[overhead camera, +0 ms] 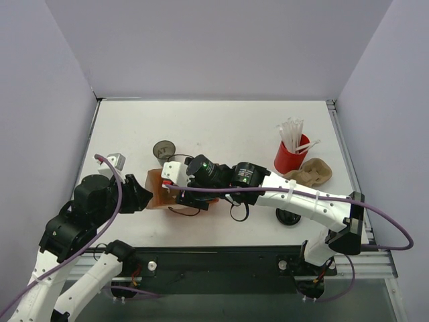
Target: Pack the takeout coffee
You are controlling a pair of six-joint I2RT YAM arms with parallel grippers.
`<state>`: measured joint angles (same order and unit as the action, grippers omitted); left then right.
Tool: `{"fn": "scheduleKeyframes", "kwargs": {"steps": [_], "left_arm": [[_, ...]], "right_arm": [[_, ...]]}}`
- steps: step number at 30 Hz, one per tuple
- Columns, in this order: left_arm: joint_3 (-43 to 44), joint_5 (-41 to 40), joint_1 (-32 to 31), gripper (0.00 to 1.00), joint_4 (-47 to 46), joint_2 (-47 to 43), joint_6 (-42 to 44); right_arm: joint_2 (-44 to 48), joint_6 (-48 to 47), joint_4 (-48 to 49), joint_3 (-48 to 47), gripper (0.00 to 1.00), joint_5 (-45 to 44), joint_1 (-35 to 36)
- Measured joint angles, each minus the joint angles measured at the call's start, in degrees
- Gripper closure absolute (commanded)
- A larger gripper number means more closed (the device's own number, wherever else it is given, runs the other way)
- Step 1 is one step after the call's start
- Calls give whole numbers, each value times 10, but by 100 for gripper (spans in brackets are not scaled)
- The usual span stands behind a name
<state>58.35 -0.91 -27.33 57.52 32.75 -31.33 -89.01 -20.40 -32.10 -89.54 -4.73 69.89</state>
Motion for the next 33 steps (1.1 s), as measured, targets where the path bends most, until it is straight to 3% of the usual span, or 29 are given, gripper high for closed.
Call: {"fn": "scheduleKeyframes", "kwargs": {"steps": [3,6,11,13,24,33], "left_arm": [[0,-10,0,53,9,-3,0],[0,-21,0,63,10,-3,0],[-9,-24,0,94,-5,-5,12],[-22,-19,0,100,-24,-12,21],[-173,73,0,100,-231,-101,113],[-195,107,0,100,-266,-112,158]], "right_arm": [[0,5,1,1,50,1,0],[0,9,2,1,50,2,0],[0,8,2,1,51,3,0],[0,3,3,1,51,3,0],[2,-105,64,43,50,6,-13],[14,-170,131,170,50,-11,-20]]}}
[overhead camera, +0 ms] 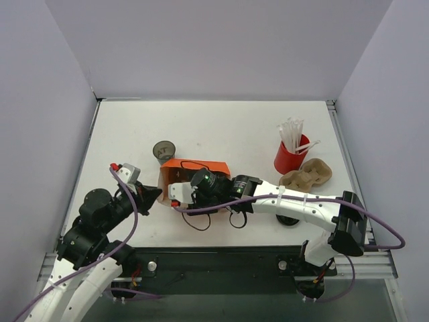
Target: Pack the takeout coffee
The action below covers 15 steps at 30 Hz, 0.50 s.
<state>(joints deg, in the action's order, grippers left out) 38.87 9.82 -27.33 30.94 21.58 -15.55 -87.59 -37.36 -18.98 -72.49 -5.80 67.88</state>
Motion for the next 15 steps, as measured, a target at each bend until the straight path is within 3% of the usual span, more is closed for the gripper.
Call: {"fn": "scheduleKeyframes", "kwargs": {"steps": [15], "left_arm": [[-26,30,0,100,-15,-7,7]], "right_arm": [[30,-84,58,56,50,1,-50]]}}
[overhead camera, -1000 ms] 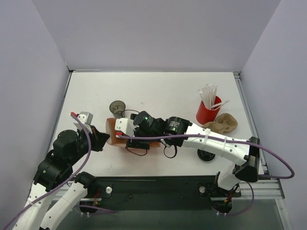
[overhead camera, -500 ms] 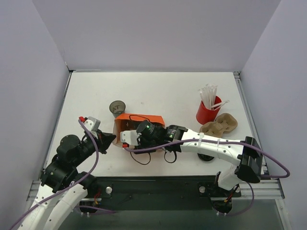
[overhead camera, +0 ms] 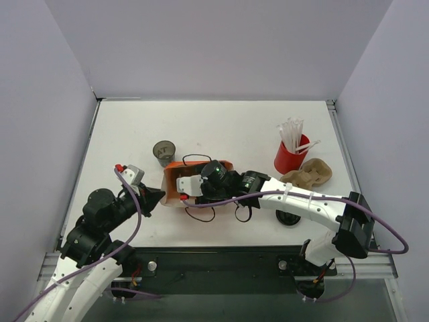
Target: Pack the takeout coffee
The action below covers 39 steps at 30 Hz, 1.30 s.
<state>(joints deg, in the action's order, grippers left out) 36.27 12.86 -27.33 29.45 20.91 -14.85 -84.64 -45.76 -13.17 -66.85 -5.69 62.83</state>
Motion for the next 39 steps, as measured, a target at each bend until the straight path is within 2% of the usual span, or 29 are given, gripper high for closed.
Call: {"fn": "scheduleKeyframes", "kwargs": {"steps": [12,24,39], "left_arm": [[-16,15,0,100,-7,-9,-6],[-25,20,0,100,-10,-8,-12],[-31,20,0,100,-15,-8,-15]], "right_arm": [[-29,-14,1,2,51,53,-10],[-50,-49,41,9,51,47,-27],[-44,-75,38,9,52,43,-29]]}}
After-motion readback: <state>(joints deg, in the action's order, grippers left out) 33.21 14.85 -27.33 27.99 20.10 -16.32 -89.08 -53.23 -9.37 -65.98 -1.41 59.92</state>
